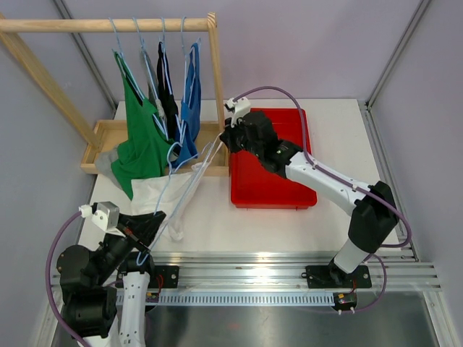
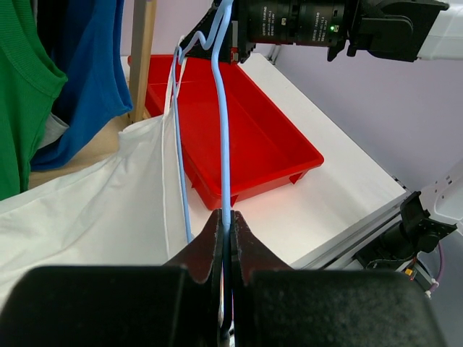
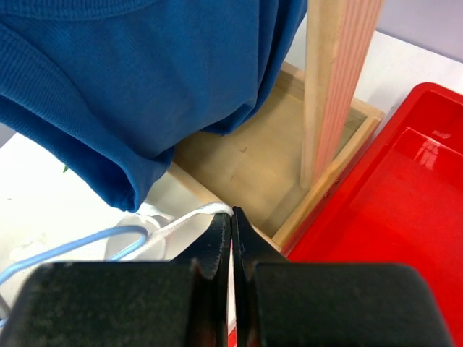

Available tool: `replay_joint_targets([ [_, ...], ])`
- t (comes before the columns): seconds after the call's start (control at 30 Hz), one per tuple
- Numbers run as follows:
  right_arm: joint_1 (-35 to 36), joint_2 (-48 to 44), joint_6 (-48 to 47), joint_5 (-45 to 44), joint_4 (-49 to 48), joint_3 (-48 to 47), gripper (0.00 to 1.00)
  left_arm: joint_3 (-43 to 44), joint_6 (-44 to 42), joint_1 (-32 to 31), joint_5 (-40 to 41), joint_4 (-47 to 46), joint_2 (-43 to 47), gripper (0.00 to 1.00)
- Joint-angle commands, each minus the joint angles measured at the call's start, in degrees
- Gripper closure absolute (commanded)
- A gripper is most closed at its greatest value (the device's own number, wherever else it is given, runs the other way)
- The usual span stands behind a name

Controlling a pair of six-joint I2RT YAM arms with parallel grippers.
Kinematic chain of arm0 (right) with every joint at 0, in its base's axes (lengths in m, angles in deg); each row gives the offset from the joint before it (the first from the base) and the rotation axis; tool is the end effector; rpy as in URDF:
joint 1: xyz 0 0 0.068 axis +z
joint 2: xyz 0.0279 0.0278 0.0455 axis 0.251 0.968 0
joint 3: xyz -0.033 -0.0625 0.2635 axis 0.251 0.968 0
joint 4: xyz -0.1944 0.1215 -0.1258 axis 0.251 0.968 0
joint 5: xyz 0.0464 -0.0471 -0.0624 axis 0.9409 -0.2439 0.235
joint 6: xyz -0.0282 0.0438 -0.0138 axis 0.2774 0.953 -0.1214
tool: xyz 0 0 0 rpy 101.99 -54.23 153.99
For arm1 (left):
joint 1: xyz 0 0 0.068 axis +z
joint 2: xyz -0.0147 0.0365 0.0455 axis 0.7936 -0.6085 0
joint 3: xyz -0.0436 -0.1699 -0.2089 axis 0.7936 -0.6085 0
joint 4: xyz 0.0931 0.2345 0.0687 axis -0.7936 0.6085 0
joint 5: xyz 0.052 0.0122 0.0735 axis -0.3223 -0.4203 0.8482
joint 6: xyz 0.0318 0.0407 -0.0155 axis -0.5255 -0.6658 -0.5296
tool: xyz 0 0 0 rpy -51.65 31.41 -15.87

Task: Remove the tank top from the hanger

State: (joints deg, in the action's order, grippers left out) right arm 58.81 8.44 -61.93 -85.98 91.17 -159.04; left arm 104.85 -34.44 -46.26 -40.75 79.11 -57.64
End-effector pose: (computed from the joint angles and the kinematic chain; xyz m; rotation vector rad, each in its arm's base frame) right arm 0.2875 0.2776 0.3468 -0.5783 1.8149 0.5581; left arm -0.0249 -0.0264 0.3629 0.2410 1.5987 -0.7245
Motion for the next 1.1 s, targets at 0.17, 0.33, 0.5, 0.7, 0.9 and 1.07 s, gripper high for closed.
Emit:
replay_joint_targets([
  [0.17, 0.29, -5.17, 4.13, 2.54, -3.11, 7.65, 1.0, -2.53, 5.11, -0.2, 2.76, -11.88, 3.3, 1.0],
  [0.33, 3.45, -10.62, 4.57, -0.26, -2.42, 12.32, 1.0, -4.81, 8.89, -0.11, 3.64, -18.75, 4.44, 1.0],
  [0.5, 8.63, -15.8, 5.71, -2.46, -0.91, 13.82, 1.0, -8.67, 12.49, -0.11, 4.34, -25.69, 6.8, 1.0],
  [0.7, 16.88, -19.32, 6.68, -4.75, -0.04, 13.55, 1.0, -13.43, 17.06, 0.15, 6.8, -35.53, 9.71, 1.0],
  [0.9, 25.24, -19.07, 6.95, -8.08, 0.4, 11.45, 1.0, -17.38, 19.35, 0.42, 12.42, -44.15, 13.4, 1.0],
  [1.07, 32.01, -18.97, 6.07, -11.16, 3.04, 7.59, 1.0, -20.28, 20.23, 1.38, 14.88, -48.9, 13.24, 1.0],
])
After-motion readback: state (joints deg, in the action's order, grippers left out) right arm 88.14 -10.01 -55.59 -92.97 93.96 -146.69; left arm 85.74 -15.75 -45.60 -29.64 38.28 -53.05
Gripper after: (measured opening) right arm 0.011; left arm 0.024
